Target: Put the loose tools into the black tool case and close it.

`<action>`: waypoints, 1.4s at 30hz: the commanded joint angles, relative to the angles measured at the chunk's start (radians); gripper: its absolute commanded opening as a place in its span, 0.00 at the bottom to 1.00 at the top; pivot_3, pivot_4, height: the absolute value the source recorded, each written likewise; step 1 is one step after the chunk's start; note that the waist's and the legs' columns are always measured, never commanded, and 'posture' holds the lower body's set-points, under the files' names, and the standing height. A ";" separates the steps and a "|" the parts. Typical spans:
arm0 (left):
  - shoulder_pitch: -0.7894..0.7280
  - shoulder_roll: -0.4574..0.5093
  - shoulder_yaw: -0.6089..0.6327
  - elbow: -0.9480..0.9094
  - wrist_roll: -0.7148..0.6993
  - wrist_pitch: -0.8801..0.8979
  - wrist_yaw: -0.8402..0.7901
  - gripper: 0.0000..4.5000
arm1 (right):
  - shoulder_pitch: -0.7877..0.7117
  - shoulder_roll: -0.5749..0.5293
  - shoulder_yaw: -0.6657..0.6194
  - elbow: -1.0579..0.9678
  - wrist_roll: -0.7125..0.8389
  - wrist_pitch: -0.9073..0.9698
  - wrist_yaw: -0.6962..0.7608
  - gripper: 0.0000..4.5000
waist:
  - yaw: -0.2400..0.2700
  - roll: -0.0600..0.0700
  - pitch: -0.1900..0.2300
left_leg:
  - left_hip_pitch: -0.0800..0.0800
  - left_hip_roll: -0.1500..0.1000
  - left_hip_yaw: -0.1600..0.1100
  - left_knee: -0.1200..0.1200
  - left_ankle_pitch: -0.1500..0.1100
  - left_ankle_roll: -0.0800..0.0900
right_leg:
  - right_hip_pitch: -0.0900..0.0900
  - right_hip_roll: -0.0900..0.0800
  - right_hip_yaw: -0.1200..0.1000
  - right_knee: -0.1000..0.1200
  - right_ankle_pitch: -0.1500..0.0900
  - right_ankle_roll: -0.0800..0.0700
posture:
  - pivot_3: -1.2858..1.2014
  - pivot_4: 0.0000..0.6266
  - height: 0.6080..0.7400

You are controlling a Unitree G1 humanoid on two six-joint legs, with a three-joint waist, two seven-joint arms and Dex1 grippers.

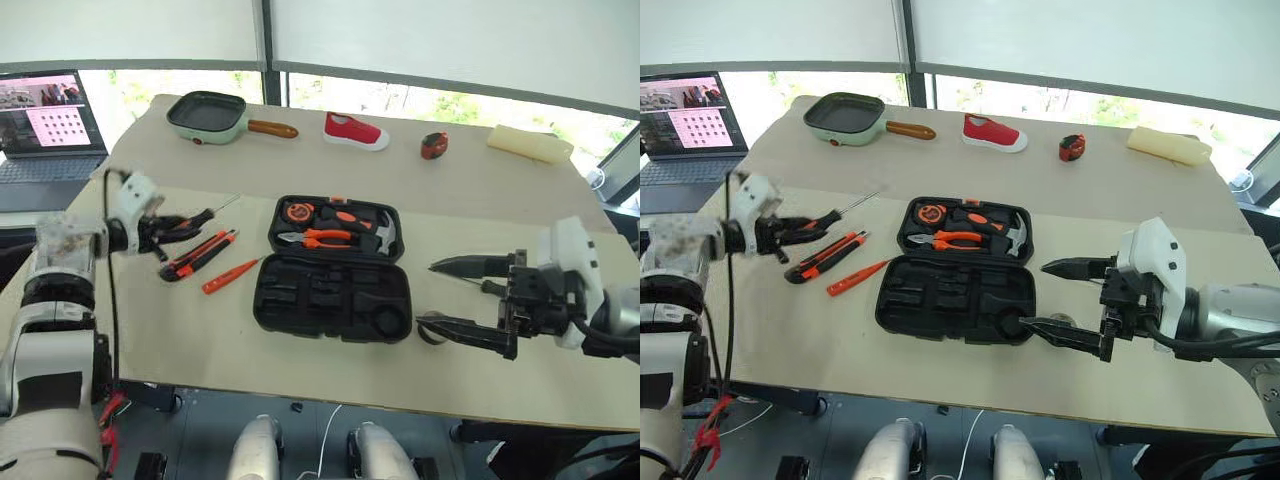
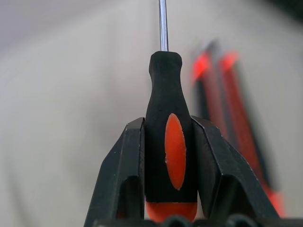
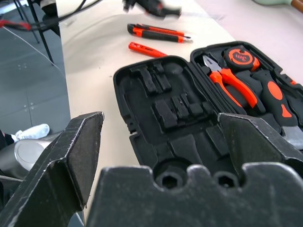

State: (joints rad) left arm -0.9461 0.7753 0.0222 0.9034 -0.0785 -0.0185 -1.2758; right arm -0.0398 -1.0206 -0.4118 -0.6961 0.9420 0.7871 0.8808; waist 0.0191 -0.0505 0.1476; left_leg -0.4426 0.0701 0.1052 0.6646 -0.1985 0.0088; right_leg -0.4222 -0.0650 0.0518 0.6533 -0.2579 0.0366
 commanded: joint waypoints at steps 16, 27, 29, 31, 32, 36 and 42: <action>0.042 -0.200 -0.308 -0.395 0.115 -0.059 -0.069 0.20 | 0.075 0.051 0.051 0.095 -0.218 -0.090 -0.021 1.00 | -0.016 0.002 0.000 | 0.001 0.000 -0.006 0.004 0.000 0.000 | 0.001 0.004 0.002 0.004 0.000 0.000 | 0.52 0.24 1.00; -0.003 -0.254 -0.333 -0.215 0.172 -0.148 -0.036 0.20 | 0.082 0.087 0.051 0.056 -0.215 -0.082 -0.038 1.00 | -0.009 0.002 0.000 | 0.000 -0.001 -0.007 0.005 0.000 0.000 | 0.001 0.004 0.002 0.004 0.000 0.000 | 0.52 0.24 1.00; -0.017 -0.266 -0.332 -0.191 0.170 -0.152 -0.038 0.20 | 0.080 0.091 0.053 0.052 -0.213 -0.079 -0.041 1.00 | -0.008 0.002 0.000 | 0.000 -0.001 -0.007 0.005 0.000 0.000 | 0.001 0.004 0.002 0.004 0.000 0.000 | 0.52 0.24 1.00; -0.026 -0.274 -0.328 -0.177 0.167 -0.157 -0.042 0.31 | 0.081 0.092 0.053 0.048 -0.211 -0.078 -0.043 1.00 | -0.008 0.002 0.000 | 0.000 -0.001 -0.007 0.005 0.000 0.000 | 0.001 0.004 0.002 0.004 0.000 0.000 | 0.52 0.24 1.00; -0.031 -0.279 -0.322 -0.180 0.157 -0.149 -0.050 0.42 | 0.083 0.094 0.053 0.045 -0.208 -0.076 -0.044 1.00 | -0.008 0.002 0.000 | 0.000 -0.001 -0.007 0.005 0.000 0.000 | 0.001 0.004 0.002 0.004 0.000 0.000 | 0.52 0.24 1.00; -0.049 -0.286 -0.300 -0.203 0.123 -0.116 -0.074 0.72 | 0.094 0.094 0.048 0.032 -0.197 -0.073 -0.040 1.00 | -0.006 0.002 0.000 | 0.000 -0.001 -0.008 0.006 0.000 0.000 | 0.002 0.004 0.002 0.005 0.000 0.000 | 0.52 0.24 1.00; -0.069 -0.293 -0.290 -0.222 0.098 -0.099 -0.103 0.37 | 0.098 0.097 0.050 0.029 -0.195 -0.072 -0.039 1.00 | -0.008 0.002 0.000 | 0.000 -0.001 -0.008 0.007 0.000 0.000 | 0.002 0.004 0.002 0.005 0.000 0.000 | 0.52 0.24 1.00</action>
State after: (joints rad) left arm -0.9875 0.4860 -0.2866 0.7094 0.0374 -0.1251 -1.3707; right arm 0.0607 -0.9239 -0.3395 -0.6436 0.7303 0.7222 0.8426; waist 0.0110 -0.0486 0.1474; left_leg -0.4426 0.0694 0.0969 0.6712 -0.1984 0.0088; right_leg -0.4206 -0.0613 0.0536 0.6581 -0.2582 0.0369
